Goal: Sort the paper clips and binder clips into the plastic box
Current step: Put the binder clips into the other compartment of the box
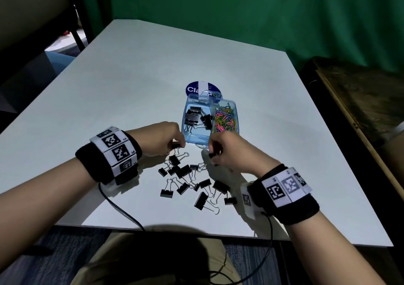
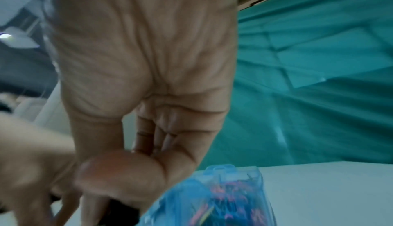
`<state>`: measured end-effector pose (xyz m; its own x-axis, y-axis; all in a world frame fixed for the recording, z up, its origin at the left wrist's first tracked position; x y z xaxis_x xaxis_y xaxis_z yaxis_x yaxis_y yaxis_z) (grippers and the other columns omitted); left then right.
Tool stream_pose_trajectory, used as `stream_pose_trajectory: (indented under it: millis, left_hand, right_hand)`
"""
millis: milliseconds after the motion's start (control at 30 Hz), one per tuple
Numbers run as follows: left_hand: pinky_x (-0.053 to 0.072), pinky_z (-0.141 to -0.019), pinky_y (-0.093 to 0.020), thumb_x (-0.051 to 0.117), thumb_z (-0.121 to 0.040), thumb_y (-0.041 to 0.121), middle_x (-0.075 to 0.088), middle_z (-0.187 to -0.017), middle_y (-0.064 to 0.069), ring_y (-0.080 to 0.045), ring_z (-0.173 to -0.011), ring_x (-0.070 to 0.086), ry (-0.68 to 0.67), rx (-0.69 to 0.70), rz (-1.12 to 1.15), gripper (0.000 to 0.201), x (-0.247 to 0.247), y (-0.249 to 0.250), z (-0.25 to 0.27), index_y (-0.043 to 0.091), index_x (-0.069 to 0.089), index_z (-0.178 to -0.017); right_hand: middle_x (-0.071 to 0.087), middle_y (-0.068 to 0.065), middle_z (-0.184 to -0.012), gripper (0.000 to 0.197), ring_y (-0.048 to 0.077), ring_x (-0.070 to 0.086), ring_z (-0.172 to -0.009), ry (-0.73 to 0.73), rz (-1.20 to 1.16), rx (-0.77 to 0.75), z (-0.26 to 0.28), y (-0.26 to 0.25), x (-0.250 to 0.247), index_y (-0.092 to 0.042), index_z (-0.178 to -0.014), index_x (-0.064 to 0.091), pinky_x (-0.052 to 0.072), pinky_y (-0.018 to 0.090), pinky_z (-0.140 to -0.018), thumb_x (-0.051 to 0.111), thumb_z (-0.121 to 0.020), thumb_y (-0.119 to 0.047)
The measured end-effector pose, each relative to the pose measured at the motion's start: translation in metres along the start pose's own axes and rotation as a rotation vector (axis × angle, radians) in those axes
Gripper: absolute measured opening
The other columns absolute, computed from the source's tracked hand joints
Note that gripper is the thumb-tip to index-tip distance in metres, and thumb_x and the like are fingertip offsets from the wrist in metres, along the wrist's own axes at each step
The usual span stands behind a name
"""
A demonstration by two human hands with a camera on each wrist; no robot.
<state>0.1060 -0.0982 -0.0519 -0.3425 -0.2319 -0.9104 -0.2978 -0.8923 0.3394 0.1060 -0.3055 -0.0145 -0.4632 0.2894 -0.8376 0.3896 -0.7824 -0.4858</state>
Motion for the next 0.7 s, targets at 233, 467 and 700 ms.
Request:
stream_pose_trajectory:
  millis: [233, 467, 700]
  left_hand:
    - [0.042, -0.075, -0.026, 0.063, -0.079, 0.004, 0.059, -0.098, -0.001, -0.013, -0.086, 0.049, -0.009, -0.034, -0.05, 0.019, 0.003, 0.002, -0.001, 0.015, 0.064, -0.094]
    - [0.045, -0.066, -0.027, 0.069, -0.075, 0.009, 0.062, -0.074, 0.004, -0.015, -0.073, 0.056, -0.06, -0.091, 0.027, 0.024, -0.001, -0.006, 0.0, 0.023, 0.053, -0.066]
    - [0.046, -0.063, -0.03, 0.073, -0.075, 0.008, 0.06, -0.072, 0.003, -0.017, -0.066, 0.055, 0.327, -0.057, 0.249, 0.014, -0.041, 0.018, -0.011, 0.011, 0.062, -0.082]
  right_hand:
    - [0.063, 0.01, -0.087, 0.015, 0.025, 0.059, -0.064, 0.346, -0.207, 0.01, -0.025, -0.006, -0.028, -0.013, -0.085, 0.057, 0.058, 0.04, -0.056, 0.065, -0.08, -0.001]
    - [0.063, 0.003, -0.091, 0.027, 0.018, 0.056, -0.075, 0.076, 0.067, 0.059, 0.005, 0.0, -0.01, -0.014, -0.104, 0.064, 0.043, 0.025, -0.061, 0.071, -0.078, -0.01]
    - [0.056, -0.003, -0.08, 0.037, 0.018, 0.054, -0.071, -0.179, 0.196, 0.283, 0.04, 0.015, 0.013, -0.017, -0.087, 0.055, 0.035, 0.026, -0.049, 0.082, -0.063, -0.021]
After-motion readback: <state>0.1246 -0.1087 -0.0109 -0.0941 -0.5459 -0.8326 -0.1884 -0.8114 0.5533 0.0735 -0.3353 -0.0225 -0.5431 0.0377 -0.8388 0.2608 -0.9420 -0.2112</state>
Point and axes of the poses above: each hand's wrist, its own z-axis away from the middle knuckle, its own x-axis out of the palm, y = z × x, the point moved 1 cm from there along -z, towards the middle knuckle
